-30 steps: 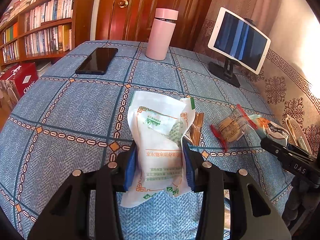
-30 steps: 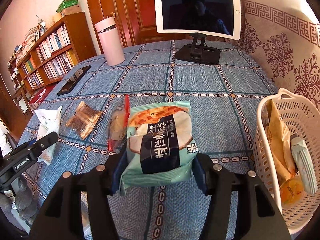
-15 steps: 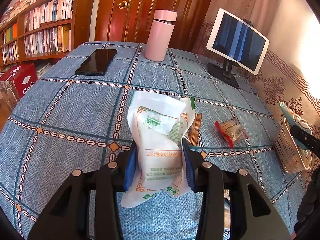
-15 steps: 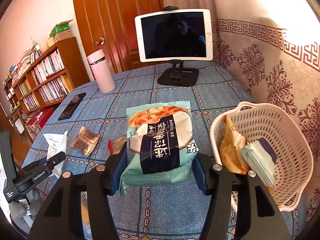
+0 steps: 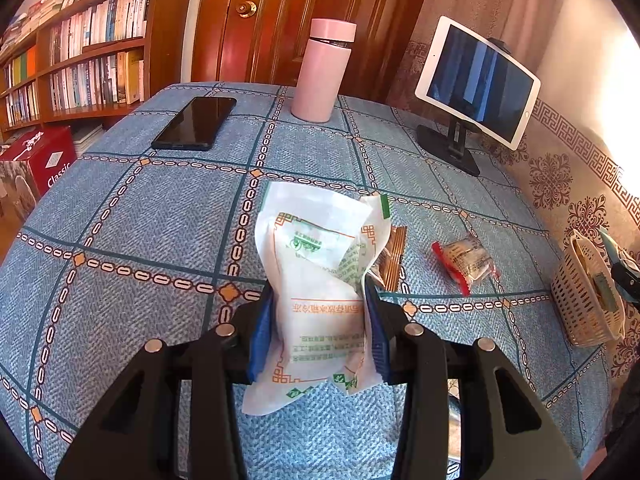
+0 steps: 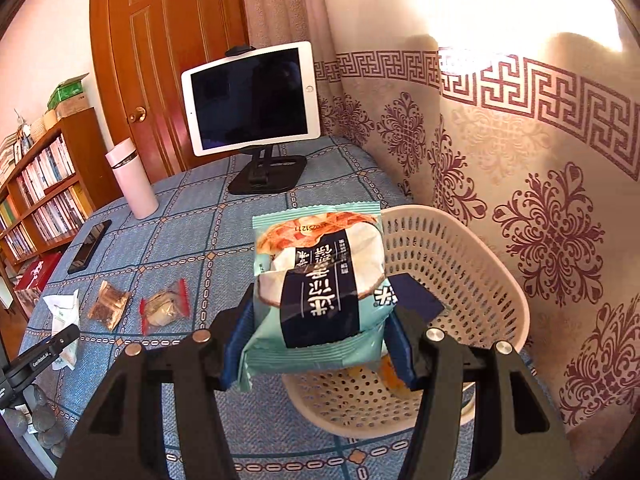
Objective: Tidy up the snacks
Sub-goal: 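Lower the teal snack bag into the basket and open the right gripper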
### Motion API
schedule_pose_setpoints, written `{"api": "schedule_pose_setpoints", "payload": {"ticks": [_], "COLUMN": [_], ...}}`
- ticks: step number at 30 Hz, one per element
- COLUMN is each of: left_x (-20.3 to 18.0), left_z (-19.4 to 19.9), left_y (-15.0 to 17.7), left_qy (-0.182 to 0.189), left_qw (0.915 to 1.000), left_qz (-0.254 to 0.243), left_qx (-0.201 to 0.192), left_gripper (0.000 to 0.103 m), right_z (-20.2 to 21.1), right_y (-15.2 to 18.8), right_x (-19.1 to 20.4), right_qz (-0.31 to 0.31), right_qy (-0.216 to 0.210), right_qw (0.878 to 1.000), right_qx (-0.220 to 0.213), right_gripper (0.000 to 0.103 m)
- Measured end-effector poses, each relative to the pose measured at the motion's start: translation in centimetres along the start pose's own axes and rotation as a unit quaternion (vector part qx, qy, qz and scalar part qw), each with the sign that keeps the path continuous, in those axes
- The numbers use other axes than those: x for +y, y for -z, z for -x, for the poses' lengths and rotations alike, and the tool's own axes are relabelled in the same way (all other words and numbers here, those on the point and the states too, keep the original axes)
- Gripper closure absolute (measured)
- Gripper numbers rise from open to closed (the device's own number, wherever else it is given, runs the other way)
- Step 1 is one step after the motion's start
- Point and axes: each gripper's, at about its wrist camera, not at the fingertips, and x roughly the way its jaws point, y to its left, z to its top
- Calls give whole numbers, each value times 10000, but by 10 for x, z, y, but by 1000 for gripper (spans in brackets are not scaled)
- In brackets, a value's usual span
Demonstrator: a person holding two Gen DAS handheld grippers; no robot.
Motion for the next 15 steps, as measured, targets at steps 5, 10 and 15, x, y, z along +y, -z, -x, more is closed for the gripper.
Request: {"api": "schedule_pose_setpoints", "payload": {"ticks": [5, 10, 15], "left_x": [0, 2, 2], "left_z": [-2, -3, -3], "left_y": [0, 1, 1], "left_qy": [-29, -53, -68], "left_qw": [10000, 10000, 10000], "left_qz": [-4, 4, 11], "left_qx": [6, 0, 6], "left_gripper": [61, 61, 61], "right_z": [0, -4, 2], "right_y": [-1, -1, 1], "right_x": [-20, -34, -38], "right_qz": [-215, -381, -378], "right_qy": [194, 484, 571], "right_qw": [9996, 9981, 9975], "right_qx": [-42, -92, -187], "right_gripper": [43, 31, 29]}}
